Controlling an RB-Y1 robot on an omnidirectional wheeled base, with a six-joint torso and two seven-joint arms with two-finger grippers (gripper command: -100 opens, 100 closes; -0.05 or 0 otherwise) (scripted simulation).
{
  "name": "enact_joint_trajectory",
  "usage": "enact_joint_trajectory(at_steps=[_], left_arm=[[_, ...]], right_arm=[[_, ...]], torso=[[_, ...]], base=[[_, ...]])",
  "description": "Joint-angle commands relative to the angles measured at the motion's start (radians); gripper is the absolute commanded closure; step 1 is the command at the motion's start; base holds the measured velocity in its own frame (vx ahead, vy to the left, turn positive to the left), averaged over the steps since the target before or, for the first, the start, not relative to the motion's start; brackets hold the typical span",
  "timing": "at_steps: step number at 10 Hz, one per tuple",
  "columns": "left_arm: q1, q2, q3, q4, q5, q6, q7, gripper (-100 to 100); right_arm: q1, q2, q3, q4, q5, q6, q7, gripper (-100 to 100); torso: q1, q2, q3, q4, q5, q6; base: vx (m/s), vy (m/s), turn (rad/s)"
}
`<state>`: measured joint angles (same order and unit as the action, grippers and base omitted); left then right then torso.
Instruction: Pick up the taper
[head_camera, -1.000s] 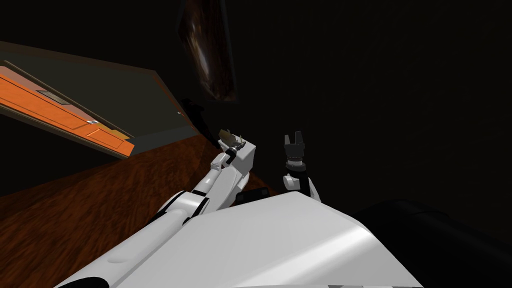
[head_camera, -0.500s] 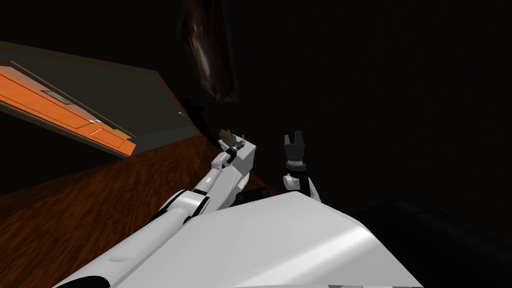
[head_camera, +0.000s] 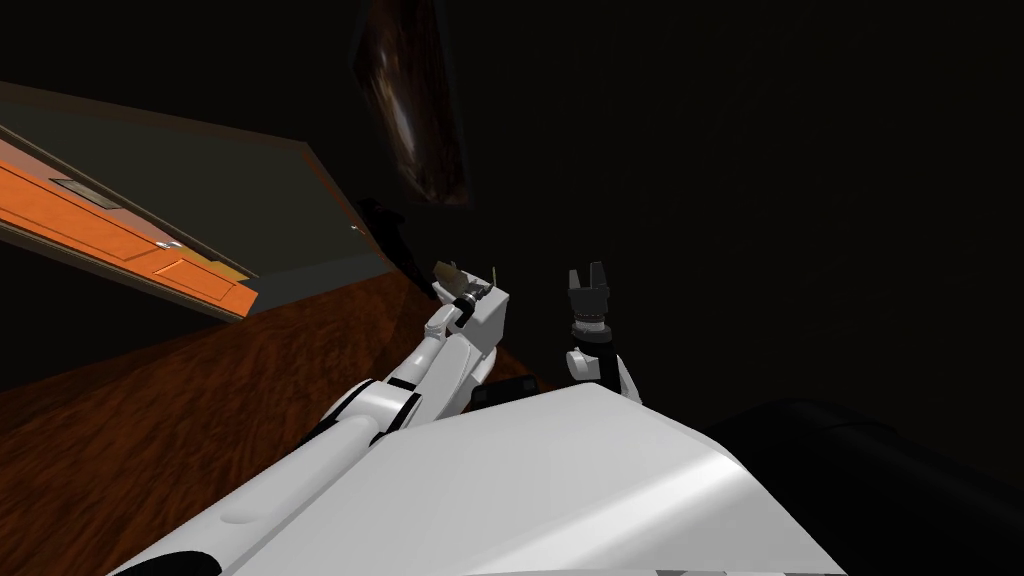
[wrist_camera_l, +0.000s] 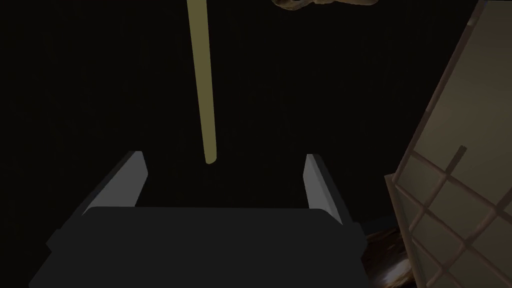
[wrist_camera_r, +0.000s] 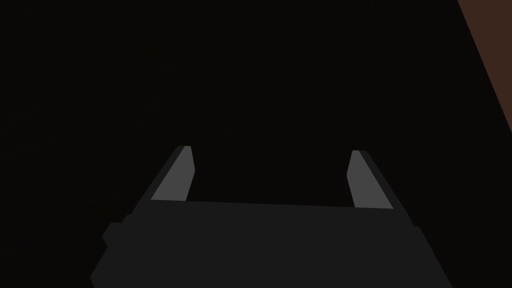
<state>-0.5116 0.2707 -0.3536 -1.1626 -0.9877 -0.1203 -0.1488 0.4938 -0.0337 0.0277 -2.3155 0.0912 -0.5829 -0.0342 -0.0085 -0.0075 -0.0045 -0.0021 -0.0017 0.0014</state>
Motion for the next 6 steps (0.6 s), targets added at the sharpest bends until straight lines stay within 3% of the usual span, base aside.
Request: enact_joint_trajectory(at_steps=[1,2,3,4,6], left_arm=[[0.000,0.000,0.000,0.000,0.000,0.000,0.000,-100],[0.000,-0.001,0.000,0.000,0.000,0.001,-0.001,0],[0.000,-0.001,0.000,0.000,0.000,0.001,-0.001,-100],[0.000,-0.001,0.000,0.000,0.000,0.001,-0.001,100],[0.000,-0.001,0.000,0.000,0.000,0.001,-0.001,100]], right_arm=[[0.000,0.000,0.000,0.000,0.000,0.000,0.000,0],[0.000,0.000,0.000,0.000,0.000,0.000,0.000,0],[0.000,0.000,0.000,0.000,0.000,0.000,0.000,0],[0.000,0.000,0.000,0.000,0.000,0.000,0.000,0],[0.000,0.000,0.000,0.000,0.000,0.000,0.000,0]], torso=[[0.000,0.000,0.000,0.000,0.000,0.000],[0.003,0.003,0.001,0.000,0.001,0.000],[0.005,0.005,0.003,0.001,0.001,0.000],[0.006,0.006,0.003,0.001,0.001,0.000],[0.007,0.006,0.004,0.001,0.001,0.000]], base=[[0.039,-0.039,0.015],[0.004,-0.008,0.003],[0.000,0.000,0.000],[0.000,0.000,0.000],[0.000,0.000,0.000]])
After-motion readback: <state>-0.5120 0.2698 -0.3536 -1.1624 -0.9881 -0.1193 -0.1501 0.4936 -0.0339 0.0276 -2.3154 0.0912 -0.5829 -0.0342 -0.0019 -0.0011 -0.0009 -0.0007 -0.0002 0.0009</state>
